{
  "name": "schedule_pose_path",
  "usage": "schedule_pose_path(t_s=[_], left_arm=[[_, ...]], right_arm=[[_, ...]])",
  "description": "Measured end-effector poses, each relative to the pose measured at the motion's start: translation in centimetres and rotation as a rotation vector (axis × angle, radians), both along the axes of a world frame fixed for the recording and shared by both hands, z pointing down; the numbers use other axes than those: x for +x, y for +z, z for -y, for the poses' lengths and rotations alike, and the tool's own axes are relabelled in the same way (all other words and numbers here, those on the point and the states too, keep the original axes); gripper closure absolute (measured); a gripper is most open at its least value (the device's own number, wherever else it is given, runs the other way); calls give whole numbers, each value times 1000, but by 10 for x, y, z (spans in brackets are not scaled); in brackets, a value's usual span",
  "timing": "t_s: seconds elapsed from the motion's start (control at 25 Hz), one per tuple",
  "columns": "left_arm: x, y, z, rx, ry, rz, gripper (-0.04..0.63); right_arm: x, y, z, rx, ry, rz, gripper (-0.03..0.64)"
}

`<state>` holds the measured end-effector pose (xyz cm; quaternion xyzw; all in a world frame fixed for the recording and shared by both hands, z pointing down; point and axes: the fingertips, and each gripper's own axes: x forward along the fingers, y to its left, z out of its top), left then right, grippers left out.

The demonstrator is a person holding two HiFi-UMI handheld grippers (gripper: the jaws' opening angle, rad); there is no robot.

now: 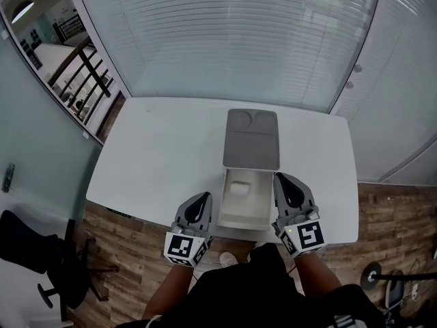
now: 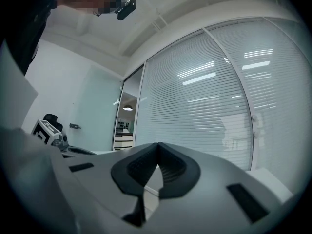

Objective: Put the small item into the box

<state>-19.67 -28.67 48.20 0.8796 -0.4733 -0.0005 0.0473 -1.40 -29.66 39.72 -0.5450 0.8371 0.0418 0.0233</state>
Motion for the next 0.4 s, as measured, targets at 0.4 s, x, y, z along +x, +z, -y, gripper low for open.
schedule_pose_path(t_s=[0.4], left_arm=[[2, -3, -6, 4, 5, -1, 581]], right_arm=[[-4, 6, -2, -20, -7, -28, 614]])
